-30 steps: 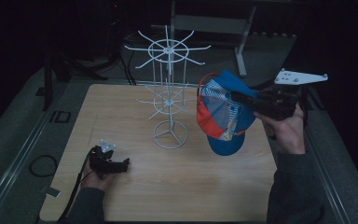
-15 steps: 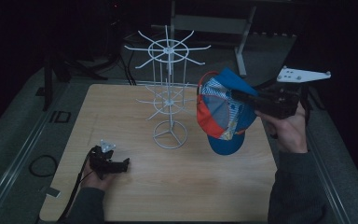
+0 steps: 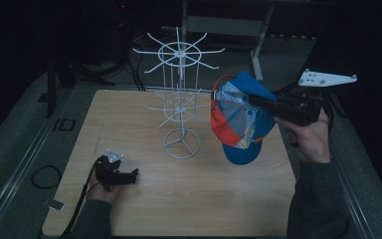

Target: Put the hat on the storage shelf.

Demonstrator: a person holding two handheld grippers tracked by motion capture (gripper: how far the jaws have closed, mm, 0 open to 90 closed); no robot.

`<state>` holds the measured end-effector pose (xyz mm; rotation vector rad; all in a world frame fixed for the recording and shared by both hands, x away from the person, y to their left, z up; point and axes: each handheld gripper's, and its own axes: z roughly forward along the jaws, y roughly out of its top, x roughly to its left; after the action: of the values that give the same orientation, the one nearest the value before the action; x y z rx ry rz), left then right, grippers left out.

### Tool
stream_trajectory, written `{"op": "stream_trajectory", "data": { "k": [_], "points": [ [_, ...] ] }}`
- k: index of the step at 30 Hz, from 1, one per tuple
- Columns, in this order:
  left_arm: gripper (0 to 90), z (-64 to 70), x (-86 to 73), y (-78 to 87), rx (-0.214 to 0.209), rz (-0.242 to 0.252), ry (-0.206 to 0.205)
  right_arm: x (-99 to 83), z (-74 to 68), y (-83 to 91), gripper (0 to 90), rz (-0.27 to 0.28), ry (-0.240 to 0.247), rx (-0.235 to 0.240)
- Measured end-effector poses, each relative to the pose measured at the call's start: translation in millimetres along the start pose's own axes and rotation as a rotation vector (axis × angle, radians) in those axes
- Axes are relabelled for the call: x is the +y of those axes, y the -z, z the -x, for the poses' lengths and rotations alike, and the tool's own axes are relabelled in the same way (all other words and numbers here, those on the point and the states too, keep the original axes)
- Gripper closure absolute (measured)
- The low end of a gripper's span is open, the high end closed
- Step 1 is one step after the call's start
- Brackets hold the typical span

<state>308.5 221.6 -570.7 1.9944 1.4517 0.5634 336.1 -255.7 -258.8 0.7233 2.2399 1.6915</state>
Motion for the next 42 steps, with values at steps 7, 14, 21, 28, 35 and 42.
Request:
{"op": "stream_trajectory", "data": {
  "k": [7,14,21,28,35,42],
  "points": [
    [0.2,0.0,0.0,0.0,0.000,-0.001,0.000,2.2,-0.3,0.4,87.5,0.002,0.004,0.002],
    [0.2,0.0,0.1,0.0,0.000,-0.001,0.000,5.8,1.5,1.4,87.5,0.011,0.006,0.008],
    [0.2,0.0,0.1,0.0,0.000,-0.001,0.000,7.4,2.9,1.8,87.5,0.018,0.005,0.014],
    [0.2,0.0,0.1,0.0,0.000,-0.001,0.000,9.2,4.2,2.2,87.5,0.023,0.003,0.021],
    [0.2,-0.1,0.1,0.0,0.000,-0.001,-0.001,12.1,5.8,3.9,87.4,0.026,0.005,0.018],
    [0.2,0.0,0.1,0.0,0.000,0.000,0.000,15.2,6.1,6.6,87.4,0.040,0.005,0.017]
  ]
}}
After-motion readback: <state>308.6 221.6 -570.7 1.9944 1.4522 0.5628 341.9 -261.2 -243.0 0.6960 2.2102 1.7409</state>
